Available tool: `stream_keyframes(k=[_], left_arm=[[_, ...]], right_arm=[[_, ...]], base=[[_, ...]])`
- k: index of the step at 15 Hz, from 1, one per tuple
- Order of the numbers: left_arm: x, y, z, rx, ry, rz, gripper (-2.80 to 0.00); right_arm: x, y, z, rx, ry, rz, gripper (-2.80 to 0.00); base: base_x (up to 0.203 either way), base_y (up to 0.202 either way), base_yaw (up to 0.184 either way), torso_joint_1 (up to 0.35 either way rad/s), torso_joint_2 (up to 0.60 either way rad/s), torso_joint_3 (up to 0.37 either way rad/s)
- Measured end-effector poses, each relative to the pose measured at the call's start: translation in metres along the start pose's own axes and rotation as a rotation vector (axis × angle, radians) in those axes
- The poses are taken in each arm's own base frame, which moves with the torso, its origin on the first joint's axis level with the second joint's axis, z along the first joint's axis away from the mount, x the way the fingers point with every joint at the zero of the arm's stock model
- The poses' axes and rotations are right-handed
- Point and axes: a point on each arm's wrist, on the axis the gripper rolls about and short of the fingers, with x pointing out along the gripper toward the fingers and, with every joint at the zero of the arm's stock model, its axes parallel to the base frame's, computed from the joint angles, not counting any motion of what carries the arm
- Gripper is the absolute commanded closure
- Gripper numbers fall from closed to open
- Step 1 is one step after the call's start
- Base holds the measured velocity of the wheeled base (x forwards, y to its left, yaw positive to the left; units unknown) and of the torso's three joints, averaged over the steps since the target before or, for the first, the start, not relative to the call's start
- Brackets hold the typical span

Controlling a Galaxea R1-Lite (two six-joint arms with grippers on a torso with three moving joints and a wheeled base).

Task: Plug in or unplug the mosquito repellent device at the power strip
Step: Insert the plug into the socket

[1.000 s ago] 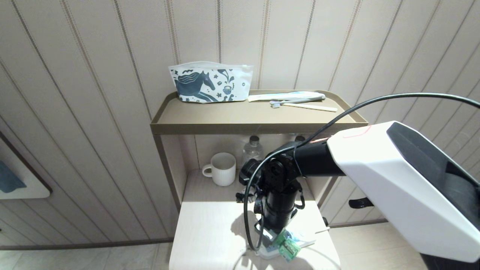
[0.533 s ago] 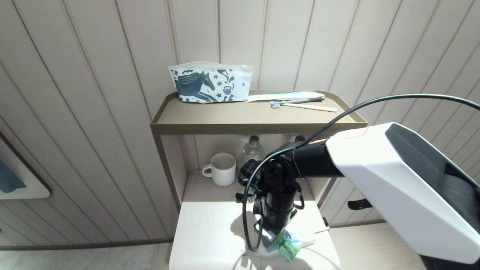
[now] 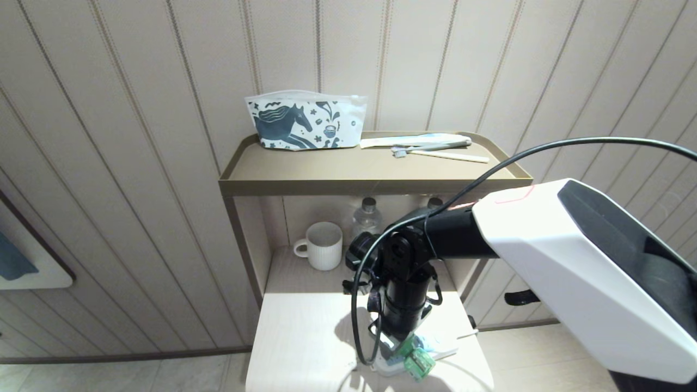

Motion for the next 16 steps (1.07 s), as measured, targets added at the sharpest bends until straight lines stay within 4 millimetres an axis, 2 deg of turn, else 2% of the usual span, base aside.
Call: stream_keyframes(k=[16], left_arm=[[0.0,0.0,0.0001,0.0,0.0,0.0,0.0]], right_arm=[[0.0078,-0.0006,0.0066,0.03,-0.016,-0.041,0.0]], base=[[0.0,0.0,0.0,0.0,0.0,0.0]])
